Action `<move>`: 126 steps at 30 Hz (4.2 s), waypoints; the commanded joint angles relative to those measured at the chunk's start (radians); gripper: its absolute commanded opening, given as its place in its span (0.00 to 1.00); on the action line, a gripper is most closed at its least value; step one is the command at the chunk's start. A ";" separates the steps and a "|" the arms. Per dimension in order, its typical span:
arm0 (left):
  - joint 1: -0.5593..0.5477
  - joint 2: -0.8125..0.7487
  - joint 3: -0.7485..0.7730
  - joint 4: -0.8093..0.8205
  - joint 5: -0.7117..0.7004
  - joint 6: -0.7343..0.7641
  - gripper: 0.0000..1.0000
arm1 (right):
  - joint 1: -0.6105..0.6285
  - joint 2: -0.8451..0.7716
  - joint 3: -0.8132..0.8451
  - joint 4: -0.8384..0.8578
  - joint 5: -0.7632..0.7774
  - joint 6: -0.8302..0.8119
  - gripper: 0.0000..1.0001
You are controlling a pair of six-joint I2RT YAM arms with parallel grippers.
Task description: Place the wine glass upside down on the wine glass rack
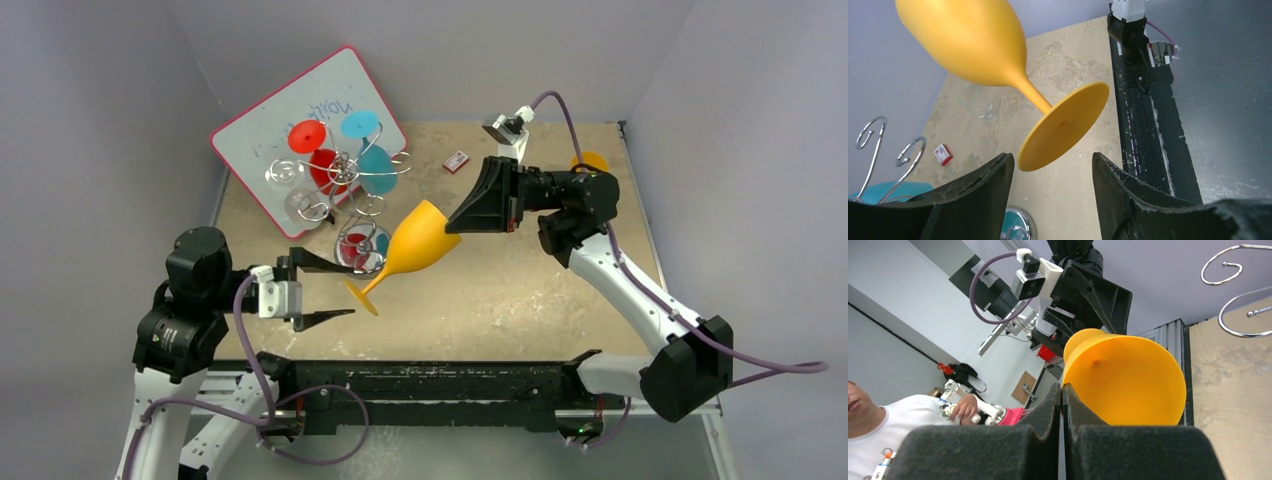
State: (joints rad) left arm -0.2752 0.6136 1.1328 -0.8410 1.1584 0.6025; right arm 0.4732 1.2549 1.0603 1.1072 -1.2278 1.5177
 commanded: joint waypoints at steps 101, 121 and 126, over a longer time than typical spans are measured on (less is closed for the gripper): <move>0.028 0.064 0.417 -0.319 -1.099 -1.758 0.00 | 0.062 -0.287 0.165 -1.084 0.554 -1.058 0.60; 0.028 0.097 0.224 -0.100 -0.907 -1.867 0.00 | 0.062 -0.341 0.139 -1.112 0.527 -1.113 0.67; 0.028 0.123 0.230 -0.031 -0.908 -1.872 0.00 | 0.062 -0.355 0.135 -1.118 0.536 -1.115 0.80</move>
State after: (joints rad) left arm -0.2497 0.7124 1.3544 -1.0050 0.2249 -1.2514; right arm 0.5312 0.9279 1.1976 -0.0257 -0.6903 0.4202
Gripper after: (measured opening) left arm 0.023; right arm 0.766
